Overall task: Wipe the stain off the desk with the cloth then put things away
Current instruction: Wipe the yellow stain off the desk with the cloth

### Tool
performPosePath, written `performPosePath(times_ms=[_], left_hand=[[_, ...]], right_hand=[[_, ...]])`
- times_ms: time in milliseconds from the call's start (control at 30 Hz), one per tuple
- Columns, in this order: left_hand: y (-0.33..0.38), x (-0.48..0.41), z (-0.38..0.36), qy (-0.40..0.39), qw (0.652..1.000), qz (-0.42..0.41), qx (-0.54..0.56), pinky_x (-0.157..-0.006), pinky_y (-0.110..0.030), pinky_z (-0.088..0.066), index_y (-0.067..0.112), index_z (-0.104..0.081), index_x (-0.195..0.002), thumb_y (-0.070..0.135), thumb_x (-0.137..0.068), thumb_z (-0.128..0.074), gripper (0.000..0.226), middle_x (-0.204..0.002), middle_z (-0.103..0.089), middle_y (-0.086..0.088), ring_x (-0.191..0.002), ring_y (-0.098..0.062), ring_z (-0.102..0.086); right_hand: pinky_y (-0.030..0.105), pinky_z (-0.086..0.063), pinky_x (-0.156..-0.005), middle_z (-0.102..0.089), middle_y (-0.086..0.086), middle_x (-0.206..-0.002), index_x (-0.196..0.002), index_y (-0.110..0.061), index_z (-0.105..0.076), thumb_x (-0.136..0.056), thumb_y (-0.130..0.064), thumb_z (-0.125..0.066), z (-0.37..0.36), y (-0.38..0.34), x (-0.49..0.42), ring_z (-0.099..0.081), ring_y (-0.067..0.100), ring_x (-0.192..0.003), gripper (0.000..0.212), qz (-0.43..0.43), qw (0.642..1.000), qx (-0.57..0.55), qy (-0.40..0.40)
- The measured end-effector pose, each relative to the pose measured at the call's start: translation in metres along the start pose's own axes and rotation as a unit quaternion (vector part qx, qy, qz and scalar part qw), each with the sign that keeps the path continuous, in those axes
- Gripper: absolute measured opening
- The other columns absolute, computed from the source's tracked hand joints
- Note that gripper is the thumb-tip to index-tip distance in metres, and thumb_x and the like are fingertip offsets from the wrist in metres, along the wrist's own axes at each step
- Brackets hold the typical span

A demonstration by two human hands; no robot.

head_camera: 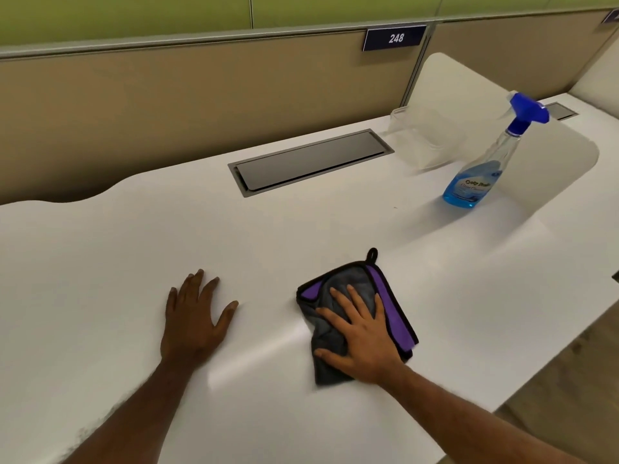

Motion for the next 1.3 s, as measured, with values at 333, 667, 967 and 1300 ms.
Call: performPosePath(times_ms=[333, 667, 967, 1300], left_hand=[[0.006, -0.009, 0.001, 0.020, 0.999, -0.017, -0.045, -0.114, -0.048, -0.028, 0.015, -0.054, -0.132, 0.059, -0.085, -0.038, 0.066, -0.142, -0.049, -0.008, -0.132, -0.028, -0.044], [-0.041, 0.001, 0.018, 0.019, 0.992, 0.097, -0.077, -0.116, -0.052, -0.020, 0.023, -0.046, -0.141, 0.067, -0.086, -0.029, 0.073, -0.156, -0.034, -0.009, -0.146, -0.027, -0.026], [-0.052, 0.012, 0.022, 0.011, 0.991, 0.120, -0.066, -0.116, -0.052, -0.022, 0.025, -0.043, -0.144, 0.067, -0.086, -0.025, 0.074, -0.155, -0.035, -0.007, -0.145, -0.028, -0.030], [-0.061, 0.011, 0.028, 0.003, 0.994, 0.090, -0.058, -0.112, -0.051, -0.025, 0.023, -0.047, -0.141, 0.066, -0.087, -0.025, 0.072, -0.153, -0.038, -0.008, -0.142, -0.027, -0.033]], right_hand=[[0.066, 0.008, -0.113, -0.006, -0.006, -0.164, -0.147, -0.045, -0.025, -0.082, -0.080, -0.034, 0.001, -0.021, -0.123, 0.008, 0.021, -0.150, 0.075, 0.020, 0.999, -0.029, -0.004], [0.073, 0.007, -0.108, 0.003, 0.006, -0.164, -0.152, -0.037, -0.017, -0.081, -0.081, -0.027, 0.001, -0.055, -0.207, 0.012, 0.038, -0.148, 0.084, -0.166, 0.986, -0.019, -0.006], [0.069, 0.004, -0.111, -0.011, -0.003, -0.164, -0.146, -0.043, -0.032, -0.079, -0.080, -0.031, -0.020, -0.100, -0.172, 0.003, 0.025, -0.151, 0.077, 0.152, 0.988, -0.040, 0.012], [0.070, 0.011, -0.109, 0.000, 0.003, -0.164, -0.152, -0.038, -0.019, -0.082, -0.079, -0.030, -0.008, -0.107, -0.170, 0.011, 0.033, -0.149, 0.082, -0.080, 0.997, -0.016, -0.005]])
Point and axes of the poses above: each hand's wrist, its own x-axis away from the middle knuckle, its own z-axis out of the back of the hand, y = z × x, the point moved 1 cm from there along -x, towards the middle knuckle
